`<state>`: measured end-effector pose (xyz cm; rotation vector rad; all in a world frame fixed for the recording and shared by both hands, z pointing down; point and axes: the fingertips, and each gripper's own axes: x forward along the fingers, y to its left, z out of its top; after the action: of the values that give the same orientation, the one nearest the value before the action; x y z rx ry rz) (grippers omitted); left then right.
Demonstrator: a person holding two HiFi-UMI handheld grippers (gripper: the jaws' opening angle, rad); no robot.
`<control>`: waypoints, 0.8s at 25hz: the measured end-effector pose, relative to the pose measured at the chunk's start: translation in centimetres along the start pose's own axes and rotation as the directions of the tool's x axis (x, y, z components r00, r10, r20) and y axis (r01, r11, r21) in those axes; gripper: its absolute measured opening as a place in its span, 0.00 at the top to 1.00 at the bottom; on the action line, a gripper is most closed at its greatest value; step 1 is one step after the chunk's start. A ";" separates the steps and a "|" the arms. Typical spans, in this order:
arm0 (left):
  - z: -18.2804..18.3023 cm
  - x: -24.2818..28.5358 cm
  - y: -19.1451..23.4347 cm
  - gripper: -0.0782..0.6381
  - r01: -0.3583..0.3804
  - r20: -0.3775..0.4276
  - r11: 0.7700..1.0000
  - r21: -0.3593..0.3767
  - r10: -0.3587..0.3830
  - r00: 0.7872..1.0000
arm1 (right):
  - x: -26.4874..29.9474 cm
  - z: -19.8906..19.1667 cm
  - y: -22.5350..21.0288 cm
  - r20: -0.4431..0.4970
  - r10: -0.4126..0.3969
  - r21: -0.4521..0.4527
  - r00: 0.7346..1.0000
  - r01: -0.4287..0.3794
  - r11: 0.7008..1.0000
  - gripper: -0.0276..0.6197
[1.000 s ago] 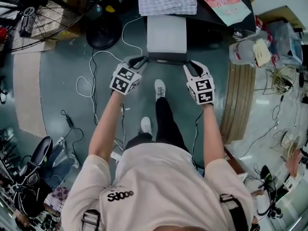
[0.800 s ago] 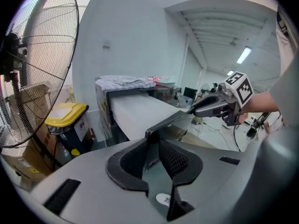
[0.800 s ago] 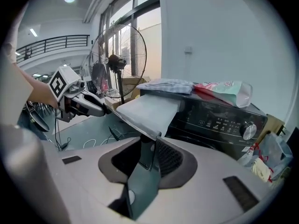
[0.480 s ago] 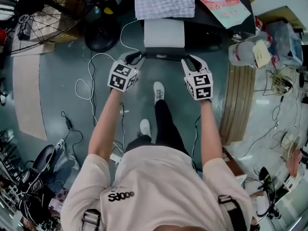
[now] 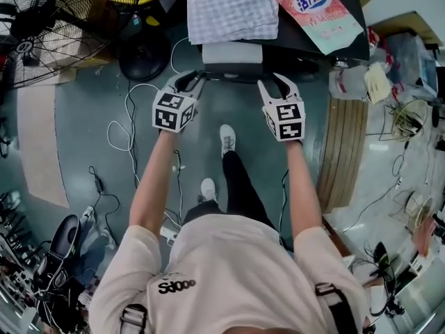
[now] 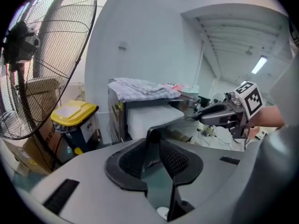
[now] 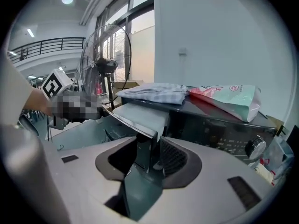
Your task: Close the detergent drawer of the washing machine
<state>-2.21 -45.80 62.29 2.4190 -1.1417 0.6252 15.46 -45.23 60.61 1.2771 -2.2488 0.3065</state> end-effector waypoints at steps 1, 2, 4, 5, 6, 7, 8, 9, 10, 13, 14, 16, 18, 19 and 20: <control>0.4 0.4 0.4 0.76 -0.012 0.005 1.000 -0.007 0.012 1.000 | 0.5 0.5 -0.6 0.003 -0.007 0.006 1.000 0.007 1.000 0.73; 0.8 0.8 0.9 0.76 -0.025 0.011 1.000 -0.012 0.025 1.000 | 0.9 0.8 -1.2 0.003 -0.013 0.010 1.000 0.013 1.000 0.71; 1.5 1.4 1.7 0.75 -0.050 0.016 0.999 -0.013 0.050 0.999 | 1.8 1.2 -2.2 -0.006 -0.023 0.015 1.000 0.023 1.000 0.66; 1.8 1.7 2.1 0.74 -0.062 0.017 0.998 -0.012 0.062 0.998 | 2.1 1.4 -2.6 -0.010 -0.028 0.019 1.000 0.028 0.999 0.64; 1.9 1.9 2.5 0.73 -0.072 0.016 0.997 -0.011 0.072 0.997 | 2.4 1.5 -2.8 -0.013 -0.031 0.024 0.999 0.032 0.999 0.63; 2.1 2.1 2.8 0.72 -0.079 0.014 0.997 -0.011 0.079 0.997 | 2.7 1.7 -3.0 -0.016 -0.032 0.026 0.999 0.033 0.999 0.62; 2.3 2.2 3.1 0.72 -0.081 0.014 0.997 -0.011 0.081 0.997 | 3.0 1.8 -3.1 -0.019 -0.031 0.026 0.999 0.031 0.999 0.61; 2.4 2.4 3.2 0.72 -0.080 0.014 0.997 -0.012 0.080 0.997 | 3.1 2.0 -3.2 -0.022 -0.027 0.025 0.999 0.028 0.999 0.61; 2.5 2.4 3.4 0.70 -0.077 0.015 0.997 -0.016 0.077 0.997 | 3.3 2.0 -3.3 -0.025 -0.025 0.026 0.999 0.025 0.999 0.60; 2.6 2.5 4.0 0.63 -0.068 0.027 0.997 -0.036 0.069 0.997 | 3.4 2.0 -3.6 -0.029 -0.024 0.066 0.999 0.026 0.998 0.58; 2.6 2.5 4.1 0.63 -0.063 0.031 0.997 -0.039 0.065 0.997 | 3.4 2.0 -3.6 -0.031 -0.025 0.082 0.999 0.028 0.996 0.57; 2.7 2.6 4.2 0.63 -0.060 0.038 0.997 -0.040 0.062 0.997 | 3.5 1.9 -3.8 -0.033 -0.036 0.106 0.999 0.040 0.994 0.56; 3.0 2.9 4.7 0.63 -0.077 0.047 0.996 -0.055 0.079 0.996 | 3.9 2.2 -4.3 -0.033 -0.061 0.125 0.998 0.065 0.990 0.56; 3.2 3.2 5.1 0.64 -0.088 0.050 0.994 -0.069 0.092 0.995 | 4.3 2.5 -4.6 -0.036 -0.076 0.130 0.996 0.080 0.988 0.56; 3.6 3.5 5.4 0.65 -0.097 0.051 0.992 -0.081 0.101 0.994 | 4.6 2.8 -4.8 -0.042 -0.092 0.132 0.995 0.097 0.987 0.56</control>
<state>-3.71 -53.02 62.11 2.3381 -1.2912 0.5373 16.68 -52.39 60.51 1.4302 -2.1607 0.4477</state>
